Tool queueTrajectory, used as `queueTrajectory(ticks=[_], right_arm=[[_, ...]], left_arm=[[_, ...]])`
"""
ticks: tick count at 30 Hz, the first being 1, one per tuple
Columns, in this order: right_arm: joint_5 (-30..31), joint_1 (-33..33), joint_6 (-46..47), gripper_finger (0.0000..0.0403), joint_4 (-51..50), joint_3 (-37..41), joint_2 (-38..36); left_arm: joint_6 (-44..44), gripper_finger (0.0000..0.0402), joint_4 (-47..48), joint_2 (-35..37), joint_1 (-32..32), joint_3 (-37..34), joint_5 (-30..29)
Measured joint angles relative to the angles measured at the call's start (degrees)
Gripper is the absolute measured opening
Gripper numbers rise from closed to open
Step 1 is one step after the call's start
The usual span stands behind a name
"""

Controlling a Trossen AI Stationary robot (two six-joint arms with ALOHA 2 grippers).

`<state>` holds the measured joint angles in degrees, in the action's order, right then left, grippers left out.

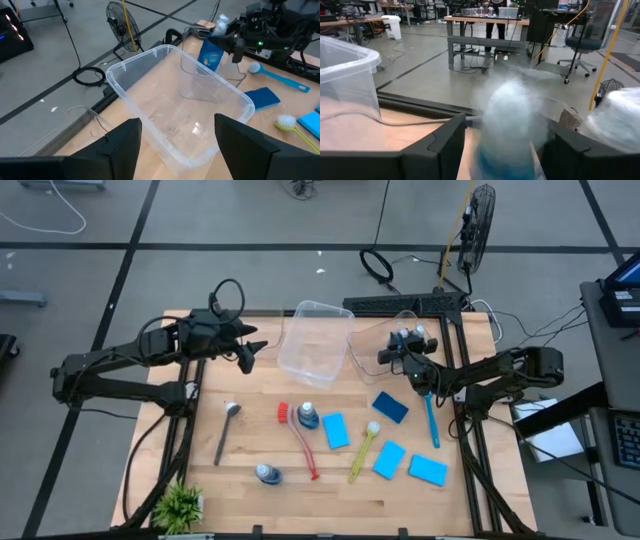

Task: Pick & Place Kitchen Sink Supplies
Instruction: Put the blue dish soap into the right transparent bin

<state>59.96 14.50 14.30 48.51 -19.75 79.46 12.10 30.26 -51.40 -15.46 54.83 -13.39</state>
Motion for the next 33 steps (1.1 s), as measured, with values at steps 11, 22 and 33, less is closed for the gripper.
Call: queueTrajectory(ticks=[11,22,33], right_arm=[[-0.04,0.02,-1.05,0.0233,0.33,0.0,0.02],[-0.17,-0.22,-19.02,0.0233,10.5,0.0,-7.84],[-3.13,-7.7,-37.4,0.0218,18.98,0.0,-23.47]], left_arm=[[-0.48,0.0253,0.04,0.0,0.0,0.0,0.05],[-1.33,0.0253,0.0,0.0,0.0,0.0,0.81],[-1.45,0.0253,-0.03,0.0,0.0,0.0,1.16]])
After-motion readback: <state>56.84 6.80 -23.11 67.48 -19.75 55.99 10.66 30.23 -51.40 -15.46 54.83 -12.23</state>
